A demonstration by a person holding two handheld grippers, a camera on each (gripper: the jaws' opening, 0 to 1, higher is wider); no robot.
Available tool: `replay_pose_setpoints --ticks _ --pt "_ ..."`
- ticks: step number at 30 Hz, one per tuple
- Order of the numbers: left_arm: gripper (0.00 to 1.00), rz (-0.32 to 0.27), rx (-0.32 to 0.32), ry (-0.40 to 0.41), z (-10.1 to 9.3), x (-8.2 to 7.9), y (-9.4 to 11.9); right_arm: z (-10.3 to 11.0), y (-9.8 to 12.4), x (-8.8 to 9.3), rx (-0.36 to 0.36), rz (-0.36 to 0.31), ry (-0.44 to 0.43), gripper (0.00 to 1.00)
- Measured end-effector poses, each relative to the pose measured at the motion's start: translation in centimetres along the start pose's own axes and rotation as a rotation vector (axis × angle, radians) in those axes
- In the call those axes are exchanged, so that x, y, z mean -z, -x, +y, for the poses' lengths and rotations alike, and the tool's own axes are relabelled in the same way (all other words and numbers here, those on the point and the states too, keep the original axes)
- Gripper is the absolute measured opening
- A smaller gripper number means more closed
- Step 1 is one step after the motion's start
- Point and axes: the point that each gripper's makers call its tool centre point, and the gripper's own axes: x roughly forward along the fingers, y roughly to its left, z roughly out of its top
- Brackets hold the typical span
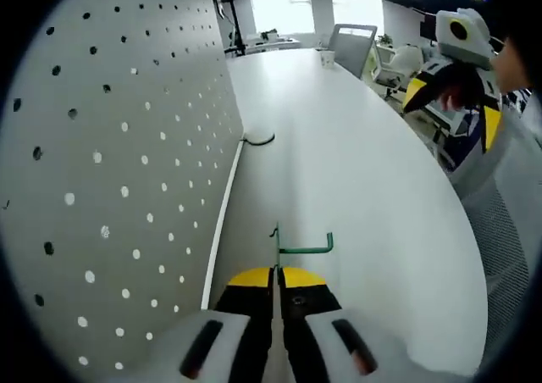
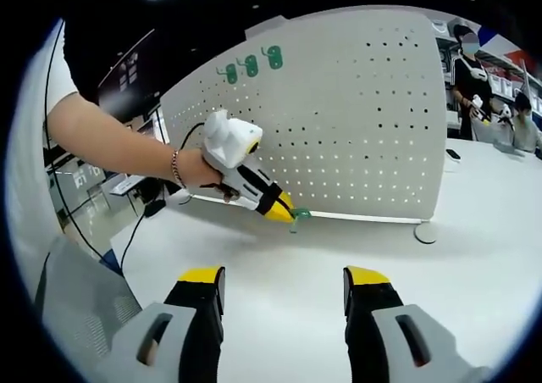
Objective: Insert the hook assembly into the mounting plate slot until the hook locks in place.
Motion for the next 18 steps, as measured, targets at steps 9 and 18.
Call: replay_pose_setpoints --ticks 9,18 --pt "0.01 -0.071 -0.038 0.021 0.3 -1.2 1.6 0.5 -0.1 -0.6 -0.011 -0.010 0.012 0.54" --pt "0.01 -0.136 -0.074 0.047 0.2 -2.3 3.4 0.6 -0.2 -1.1 -0.016 -0.016 0.026 0.54"
